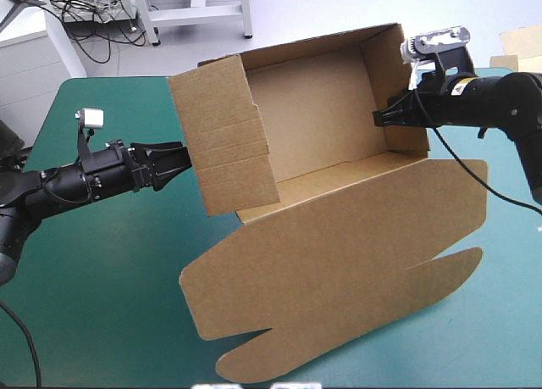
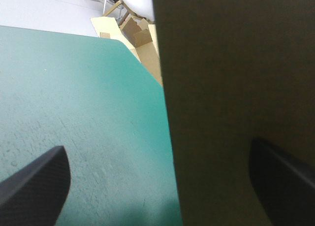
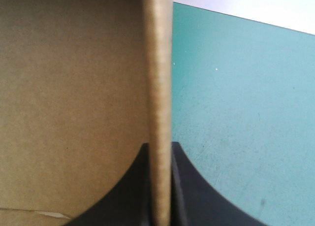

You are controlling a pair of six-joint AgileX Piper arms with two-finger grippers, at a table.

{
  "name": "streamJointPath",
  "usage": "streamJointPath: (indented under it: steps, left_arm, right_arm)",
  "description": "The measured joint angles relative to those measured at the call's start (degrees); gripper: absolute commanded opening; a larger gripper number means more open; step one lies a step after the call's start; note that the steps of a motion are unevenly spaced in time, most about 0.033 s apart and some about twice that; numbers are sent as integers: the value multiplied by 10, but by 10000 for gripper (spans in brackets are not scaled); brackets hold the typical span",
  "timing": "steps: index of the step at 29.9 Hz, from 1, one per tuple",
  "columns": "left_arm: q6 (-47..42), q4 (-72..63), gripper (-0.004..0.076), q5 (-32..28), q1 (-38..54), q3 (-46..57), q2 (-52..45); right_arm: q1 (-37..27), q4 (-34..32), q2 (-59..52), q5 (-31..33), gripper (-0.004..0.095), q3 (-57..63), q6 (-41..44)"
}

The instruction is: Fold the box

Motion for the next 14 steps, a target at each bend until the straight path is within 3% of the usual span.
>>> streamJointPath:
  steps: [9,14]
  left_arm:
    - [12,-8,703,1,-1,0,-14]
    - [19,-23,703,2,-19,-2,-21]
  right_arm:
    - [67,-97,3,-44,-12,0,71]
    - [87,-114,3,-60,-12,0,87]
